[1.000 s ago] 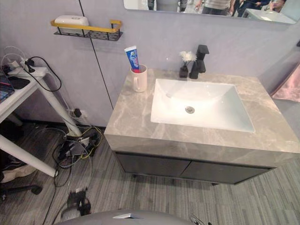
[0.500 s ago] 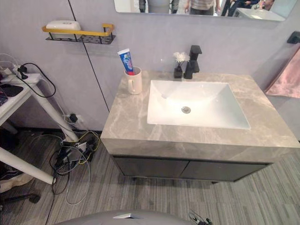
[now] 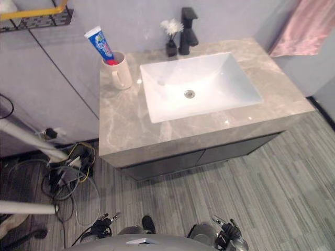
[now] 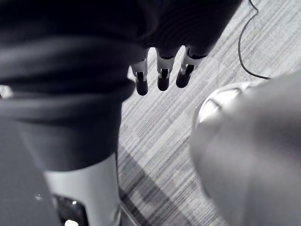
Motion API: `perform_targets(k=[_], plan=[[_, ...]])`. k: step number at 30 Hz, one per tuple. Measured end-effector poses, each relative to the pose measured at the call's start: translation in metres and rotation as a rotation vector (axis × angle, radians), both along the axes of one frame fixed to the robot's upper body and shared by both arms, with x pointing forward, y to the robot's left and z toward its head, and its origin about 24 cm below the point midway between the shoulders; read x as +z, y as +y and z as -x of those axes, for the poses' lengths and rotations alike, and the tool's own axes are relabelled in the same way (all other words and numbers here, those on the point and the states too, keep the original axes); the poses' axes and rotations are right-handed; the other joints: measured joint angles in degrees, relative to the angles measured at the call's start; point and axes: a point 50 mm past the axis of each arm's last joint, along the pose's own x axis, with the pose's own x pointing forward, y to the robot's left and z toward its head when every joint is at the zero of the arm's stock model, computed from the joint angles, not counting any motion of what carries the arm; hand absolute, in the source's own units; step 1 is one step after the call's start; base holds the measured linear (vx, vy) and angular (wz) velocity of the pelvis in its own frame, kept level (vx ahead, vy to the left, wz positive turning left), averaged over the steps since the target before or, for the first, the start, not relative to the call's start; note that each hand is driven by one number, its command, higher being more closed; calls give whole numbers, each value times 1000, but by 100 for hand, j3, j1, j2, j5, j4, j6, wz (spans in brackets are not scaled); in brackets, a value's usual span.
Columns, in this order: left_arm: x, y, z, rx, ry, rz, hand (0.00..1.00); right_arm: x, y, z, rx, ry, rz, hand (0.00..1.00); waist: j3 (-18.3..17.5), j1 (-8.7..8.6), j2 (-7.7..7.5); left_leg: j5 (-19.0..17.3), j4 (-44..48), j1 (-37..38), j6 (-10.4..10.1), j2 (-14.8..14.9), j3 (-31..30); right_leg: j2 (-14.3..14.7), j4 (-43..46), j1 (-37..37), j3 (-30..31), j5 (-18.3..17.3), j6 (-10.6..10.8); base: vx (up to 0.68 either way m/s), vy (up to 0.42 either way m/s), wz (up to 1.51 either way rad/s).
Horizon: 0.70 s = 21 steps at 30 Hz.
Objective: Organize washtable
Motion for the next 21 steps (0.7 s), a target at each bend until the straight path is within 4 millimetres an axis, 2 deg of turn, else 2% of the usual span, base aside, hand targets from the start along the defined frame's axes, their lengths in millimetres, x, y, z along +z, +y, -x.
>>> perform_targets(k=[1, 2, 3, 4, 5, 8, 11, 13, 14, 15, 17, 19, 20, 21], plan=[[1, 3, 0, 6, -1, -4, 0, 0, 6, -7, 26, -13, -11, 0, -38, 42, -128, -17, 117, -69, -4, 6, 182, 180, -763, 203, 6, -78, 242, -172, -104, -95], [0, 4, 1, 21, 2, -4, 0, 1, 9, -14, 49, -26, -13, 0, -77, 78, -147, -36, 156, -164, -34, 39, 289, 430, -1539, 351, 80, -59, 276, -176, -129, -90], [1, 5, 1, 26, 1, -4, 0, 2, 10, -16, 60, -33, -13, 0, -81, 93, -152, -49, 171, -213, -54, 49, 306, 534, -1877, 438, 127, -46, 298, -188, -148, -65], [1, 3, -2, 25, -3, 1, 0, 3, 10, -19, 72, -37, -10, 0, -37, 68, -103, -62, 244, -323, -78, 112, 289, 728, -2421, 563, 121, 78, 346, -184, -104, -32], [1, 3, -3, 26, -1, 2, 0, 3, 9, -18, 75, -34, -7, 0, 9, 64, -29, -16, 330, -360, -138, 235, 264, 896, -2687, 663, 133, 271, 284, -207, -94, -17], [0, 3, -1, 32, 6, 1, 0, 0, 10, -6, 81, -2, -9, 0, 18, 112, -16, -68, 746, -459, -190, 538, 263, 1142, -2938, 761, 239, 403, 155, -163, -53, -16], [-1, 3, 1, 27, 23, 0, 0, 1, 10, -11, 97, -18, -2, 0, 76, 149, 85, -321, 1578, -690, -237, 1113, 247, 1480, -3065, 748, 579, 507, -1, -153, -32, -49], [-1, 1, 1, 19, 30, 0, 0, 2, 7, -11, 98, -18, 4, 0, 129, 166, 130, -354, 1988, -808, -219, 1204, -324, 1569, -3044, 767, 869, 521, -52, -128, -111, -82], [-3, -4, 6, 29, 42, 14, 0, 2, 5, -10, 112, -13, 12, 0, 181, 234, 198, -549, 2107, -905, -408, 1030, -1243, 1585, -2978, 777, 1211, 531, -133, -135, -104, -136], [-5, -9, 8, 30, 48, 29, 0, 2, -3, -7, 114, -4, 31, 0, 196, 329, 314, -683, 1983, -905, -602, 568, -2252, 1582, -2905, 675, 1570, 516, -172, -143, -33, -146], [-6, -18, 7, 17, 48, 50, 0, 4, -13, -4, 118, 4, 56, 0, 230, 314, 545, -692, 1457, -918, -626, -17, -3289, 1595, -2813, 515, 1997, 527, -192, -142, 152, -132], [-7, -23, 7, 23, 44, 64, 0, 4, -14, 0, 115, 6, 59, 0, 235, 314, 560, -687, 1194, -762, -550, -267, -3525, 1561, -2865, 403, 2453, 532, -187, 47, 181, -109], [-6, -20, 5, 44, 35, 61, 0, 4, -14, -1, 125, 1, 62, 0, 194, 332, 559, -862, 1116, -663, -630, -530, -3849, 1536, -2869, 237, 2761, 538, -177, 196, 135, -88], [-5, -19, 3, 72, 19, 59, 0, 4, -13, 0, 142, 4, 64, 0, 215, 353, 505, -997, 1178, -629, -579, -740, -4143, 1533, -2743, 109, 3034, 553, -153, 311, 160, -131]])
